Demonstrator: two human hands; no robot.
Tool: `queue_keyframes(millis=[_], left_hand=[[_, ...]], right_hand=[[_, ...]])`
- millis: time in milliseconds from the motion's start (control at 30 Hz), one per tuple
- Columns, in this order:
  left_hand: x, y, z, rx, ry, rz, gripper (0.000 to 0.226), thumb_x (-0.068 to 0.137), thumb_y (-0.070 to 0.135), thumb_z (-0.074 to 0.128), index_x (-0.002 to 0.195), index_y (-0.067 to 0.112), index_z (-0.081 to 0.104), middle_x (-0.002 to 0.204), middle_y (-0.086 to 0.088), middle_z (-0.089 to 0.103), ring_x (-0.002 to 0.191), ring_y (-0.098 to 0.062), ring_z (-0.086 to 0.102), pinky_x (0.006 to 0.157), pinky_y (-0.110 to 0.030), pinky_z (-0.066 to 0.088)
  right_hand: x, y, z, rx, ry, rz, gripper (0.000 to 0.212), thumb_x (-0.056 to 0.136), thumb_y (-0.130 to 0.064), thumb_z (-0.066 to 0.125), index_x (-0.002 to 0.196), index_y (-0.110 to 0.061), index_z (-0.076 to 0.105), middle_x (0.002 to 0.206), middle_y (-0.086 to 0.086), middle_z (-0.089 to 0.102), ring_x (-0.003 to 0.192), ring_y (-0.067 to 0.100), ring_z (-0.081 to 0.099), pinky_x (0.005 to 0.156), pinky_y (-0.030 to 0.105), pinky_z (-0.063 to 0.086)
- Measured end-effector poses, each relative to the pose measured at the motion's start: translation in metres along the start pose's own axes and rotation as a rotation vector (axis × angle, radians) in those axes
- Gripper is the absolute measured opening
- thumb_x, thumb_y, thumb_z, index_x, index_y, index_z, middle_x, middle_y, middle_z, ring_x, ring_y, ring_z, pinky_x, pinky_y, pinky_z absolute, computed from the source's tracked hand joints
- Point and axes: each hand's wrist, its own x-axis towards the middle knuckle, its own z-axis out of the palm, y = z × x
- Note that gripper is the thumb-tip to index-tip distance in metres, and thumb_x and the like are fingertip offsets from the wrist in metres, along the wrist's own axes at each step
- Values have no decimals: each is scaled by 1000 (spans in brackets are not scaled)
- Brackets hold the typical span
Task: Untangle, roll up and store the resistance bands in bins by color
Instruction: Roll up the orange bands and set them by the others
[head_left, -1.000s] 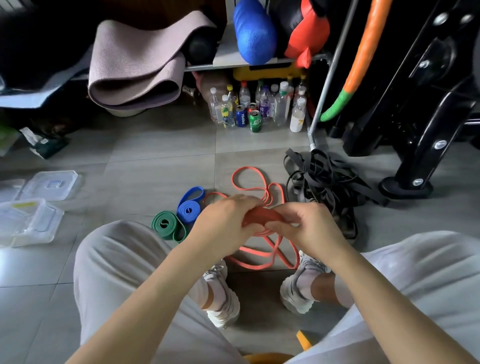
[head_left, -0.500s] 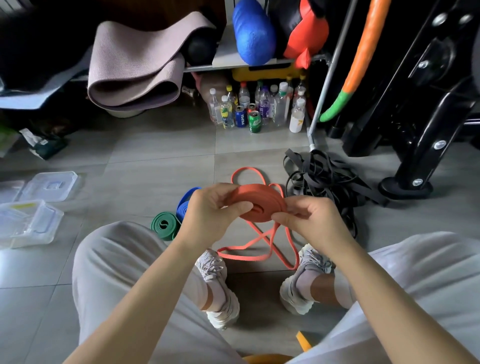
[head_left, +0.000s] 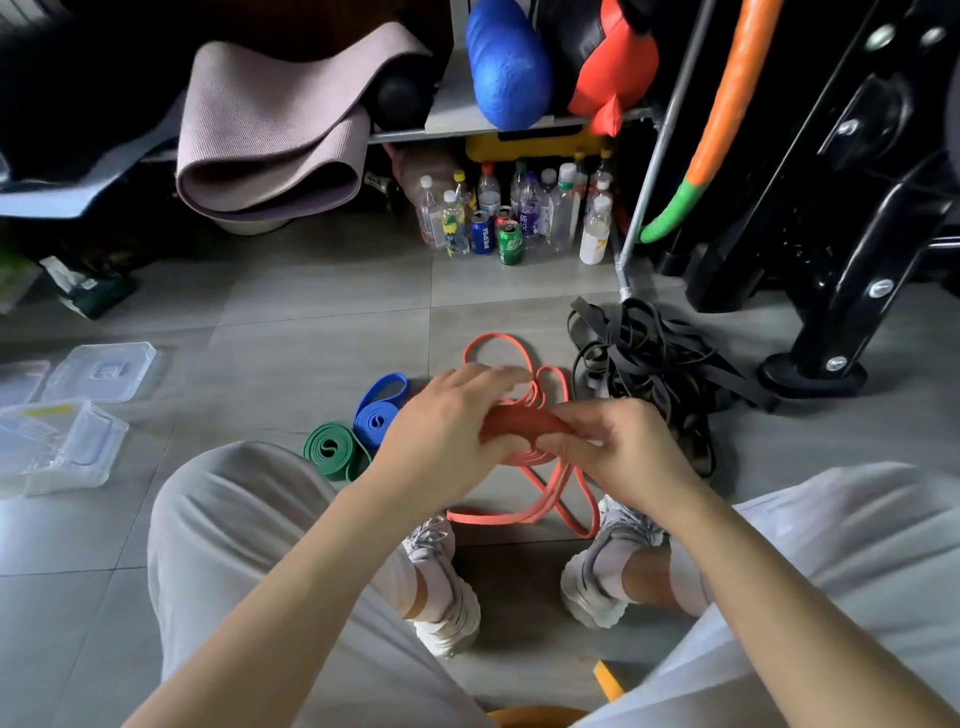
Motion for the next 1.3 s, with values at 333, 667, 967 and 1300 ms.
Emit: queue_keyframes(millis=[333,667,967,1300], left_hand=[[3,-7,-8,-237,21,-226,19,74,18,76,92,22,71,75,12,65,75,-9,59,67,-13,42],[-2,-2,-17,-982,149,-275,25,70,-4,73,85,15,66,70,7,72,67,-6,66,65,-18,53],[-4,6,12,-1156,113,-479,29,72,10,75,96,12,60,90,-5,71,87,-23,68,78,-33,57],[14,6,-22,112,-158,-19,27,83,29,66,109,24,63,97,2,68,91,-23,60,77,-35,47]], right_hand=[[2,-2,-3,156,26,70,30,75,-6,76,89,-32,69,88,-7,74,86,8,70,86,31,54],[2,-10,-3,289,37,60,26,75,-4,74,83,-28,70,77,-13,73,78,3,69,78,15,52],[2,-11,-3,420,162,19,26,77,0,69,84,-25,69,75,-15,73,76,1,69,71,11,50],[11,-8,-6,-77,16,-22,26,76,-20,75,94,-37,68,81,-1,74,79,17,70,78,48,54]])
